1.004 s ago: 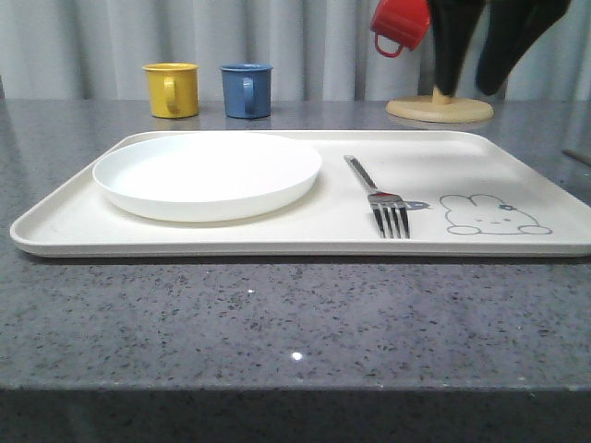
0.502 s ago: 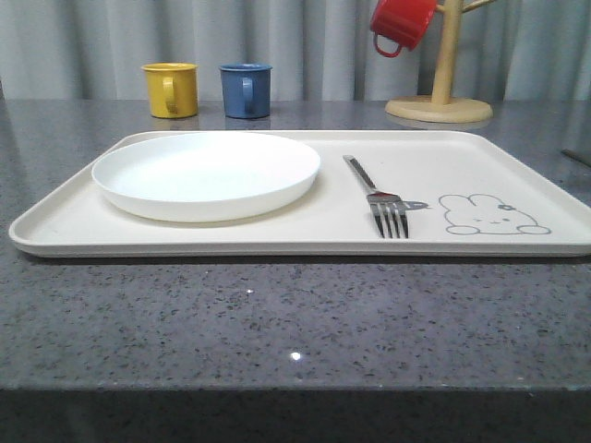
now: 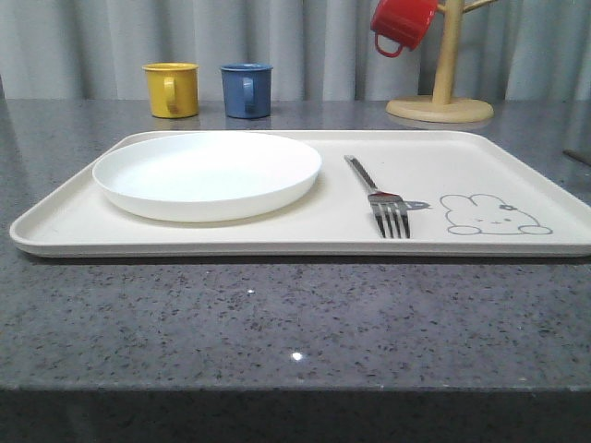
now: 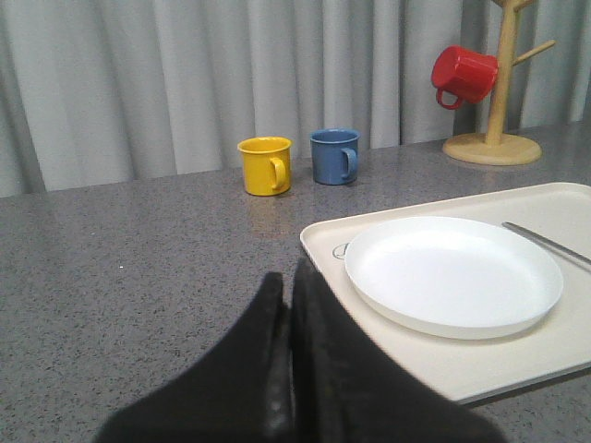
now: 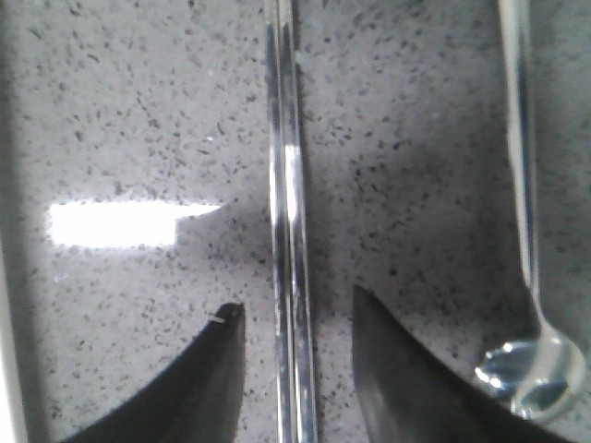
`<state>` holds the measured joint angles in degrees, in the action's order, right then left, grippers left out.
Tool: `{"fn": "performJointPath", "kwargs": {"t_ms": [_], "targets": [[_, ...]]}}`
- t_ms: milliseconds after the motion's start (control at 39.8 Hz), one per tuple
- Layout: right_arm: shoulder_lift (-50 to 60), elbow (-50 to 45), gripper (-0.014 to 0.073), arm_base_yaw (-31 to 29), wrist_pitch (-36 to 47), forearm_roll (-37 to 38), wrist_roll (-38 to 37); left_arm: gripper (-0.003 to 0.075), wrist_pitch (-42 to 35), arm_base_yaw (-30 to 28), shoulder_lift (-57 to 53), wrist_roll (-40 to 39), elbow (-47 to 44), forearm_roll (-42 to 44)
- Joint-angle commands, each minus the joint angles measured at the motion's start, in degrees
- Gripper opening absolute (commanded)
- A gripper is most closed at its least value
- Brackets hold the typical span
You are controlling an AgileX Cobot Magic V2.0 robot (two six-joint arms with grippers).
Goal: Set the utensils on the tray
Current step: 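Grasp the chopsticks with the right gripper and lift them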
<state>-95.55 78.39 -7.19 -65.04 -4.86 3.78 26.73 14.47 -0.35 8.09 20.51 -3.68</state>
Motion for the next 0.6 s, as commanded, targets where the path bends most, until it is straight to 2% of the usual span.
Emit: {"fn": "performJointPath", "kwargs": {"t_ms": [0, 377, 577], "targets": [[0.61, 1.18, 0.0349, -0.23, 1.41, -0.56, 1.18, -0.0018, -5.19, -0.1, -0.07, -0.67, 1.35, -0.57], [-1.34, 1.18, 0.0349, -0.23, 2.73, -0.87, 1.18, -0.0018, -5.19, -0.1, -0.07, -0.67, 1.35, -0.57], [-2.97, 1.18, 0.0339, 1.99, 2.59, -0.78, 1.18, -0.0018, -5.19, -0.1, -0.07, -0.67, 1.35, -0.57]]}}
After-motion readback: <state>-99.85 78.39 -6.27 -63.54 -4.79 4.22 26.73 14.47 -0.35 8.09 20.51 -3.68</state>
